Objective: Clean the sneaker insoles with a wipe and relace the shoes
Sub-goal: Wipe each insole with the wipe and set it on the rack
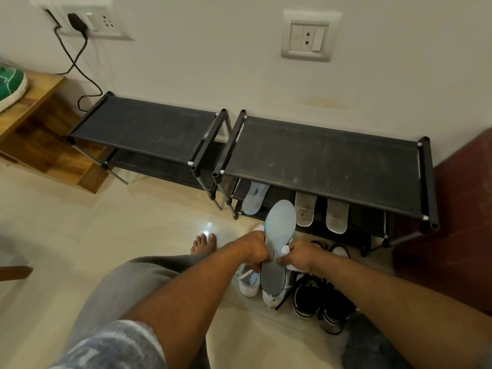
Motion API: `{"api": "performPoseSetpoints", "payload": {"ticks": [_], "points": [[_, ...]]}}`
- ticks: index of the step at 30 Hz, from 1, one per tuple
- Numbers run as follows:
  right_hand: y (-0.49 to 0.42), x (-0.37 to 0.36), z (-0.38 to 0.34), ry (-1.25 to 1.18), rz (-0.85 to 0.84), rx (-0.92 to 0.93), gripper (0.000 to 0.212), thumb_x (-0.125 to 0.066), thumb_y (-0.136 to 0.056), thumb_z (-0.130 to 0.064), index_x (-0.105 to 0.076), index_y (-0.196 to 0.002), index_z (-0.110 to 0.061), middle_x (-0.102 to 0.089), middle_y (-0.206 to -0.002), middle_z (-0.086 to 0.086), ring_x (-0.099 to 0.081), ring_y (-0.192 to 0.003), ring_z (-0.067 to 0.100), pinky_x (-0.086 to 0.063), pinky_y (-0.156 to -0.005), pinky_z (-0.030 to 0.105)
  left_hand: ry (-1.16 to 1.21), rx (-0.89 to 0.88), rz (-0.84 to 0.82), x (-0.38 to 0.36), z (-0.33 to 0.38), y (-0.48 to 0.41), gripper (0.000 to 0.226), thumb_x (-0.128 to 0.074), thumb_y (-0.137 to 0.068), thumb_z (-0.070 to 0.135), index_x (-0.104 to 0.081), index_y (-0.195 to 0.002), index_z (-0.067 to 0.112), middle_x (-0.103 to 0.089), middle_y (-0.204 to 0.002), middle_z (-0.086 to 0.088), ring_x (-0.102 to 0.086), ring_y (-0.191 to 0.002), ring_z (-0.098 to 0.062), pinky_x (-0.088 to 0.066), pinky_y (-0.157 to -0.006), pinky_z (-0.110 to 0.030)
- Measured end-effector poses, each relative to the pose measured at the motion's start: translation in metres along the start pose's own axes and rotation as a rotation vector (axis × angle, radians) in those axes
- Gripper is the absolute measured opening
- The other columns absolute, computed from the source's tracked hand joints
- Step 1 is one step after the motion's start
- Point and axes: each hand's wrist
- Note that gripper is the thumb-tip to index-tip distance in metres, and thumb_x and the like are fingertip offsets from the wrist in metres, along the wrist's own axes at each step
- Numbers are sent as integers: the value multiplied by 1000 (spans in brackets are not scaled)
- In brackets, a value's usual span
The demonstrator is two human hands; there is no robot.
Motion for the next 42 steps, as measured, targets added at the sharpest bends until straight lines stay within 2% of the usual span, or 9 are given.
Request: {"api": "performPoseSetpoints", "payload": {"ticks": [6, 12, 20, 24, 27, 32, 35, 38, 42], "points": [[-24, 6, -4, -71, 68, -1, 38, -87, -83, -26, -76, -118, -18, -75, -117, 2, -69, -107, 24, -55, -101, 41, 125, -11, 57, 11, 5, -20, 36, -71, -96, -3, -59, -126, 13, -67, -127, -21, -72, -108, -45, -66, -81, -51], [-38, 12, -12, -163, 138, 19, 15, -81, -91, -23, -66, -86, -23, -70, -91, -1, -63, -80, 15, -47, -72, 27, 124, -36, 159, 18, 7, -56, 47, -69, -98, 7, -54, -141, 16, -63, -133, -17, -68, -114, -41, -66, -83, -56], [-62, 7, -6, -129, 142, -52, 16, -84, -85, -28, -70, -88, -23, -75, -99, 5, -70, -91, 23, -56, -82, 34, 207, -76, 287, 13, -2, -106, 36, -67, -100, 10, -60, -134, 17, -68, -133, -13, -64, -124, -36, -55, -108, -51], [-69, 1, 2, -148, 108, -83, 14, -81, -86, -23, -78, -91, -10, -78, -97, 14, -67, -80, 21, -49, -69, 29, 237, -87, 307, 10, -2, -126, 27, -63, -101, 9, -63, -126, 20, -70, -128, -11, -65, -122, -34, -53, -109, -44], [-77, -4, 6, -205, 103, -100, 11, -78, -90, -18, -76, -83, -10, -79, -94, 14, -65, -75, 19, -47, -65, 27, 279, -86, 302, 9, -2, -138, 38, -63, -102, 12, -61, -140, 19, -66, -138, -11, -62, -128, -33, -49, -114, -42], [-95, -8, 11, -361, 123, -168, 21, -81, -89, -16, -75, -100, 1, -77, -85, 7, -72, -70, 17, -57, -66, 23, 374, -82, 331, 12, 2, -149, 49, -66, -103, 17, -54, -151, 16, -61, -149, -10, -59, -134, -32, -47, -116, -39], [-113, -11, 17, -402, 169, -215, 23, -87, -82, -22, -76, -92, -5, -79, -86, 10, -77, -85, 31, -61, -85, 47, 409, -80, 340, 15, 1, -156, 44, -68, -102, 20, -60, -145, 12, -64, -142, -8, -61, -131, -31, -48, -115, -38], [-145, -19, 42, -473, 192, -210, 15, -87, -78, -15, -77, -85, -7, -79, -86, 13, -76, -87, 40, -59, -86, 65, 502, -94, 396, 15, -5, -161, 36, -74, -99, 31, -72, -131, 15, -73, -132, -7, -67, -123, -28, -52, -111, -40], [-184, -31, 71, -546, 236, -226, 13, -83, -82, -15, -75, -87, -7, -78, -90, 16, -76, -88, 39, -59, -86, 65, 577, -112, 630, 17, -20, -152, 22, -73, -98, 45, -77, -82, 31, -79, -88, 10, -75, -86, -15, -62, -83, -36]]}}
Point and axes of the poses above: each hand's wrist, its own y-axis away from the middle knuckle, its own x-axis out of the back of the hand, z = x × y
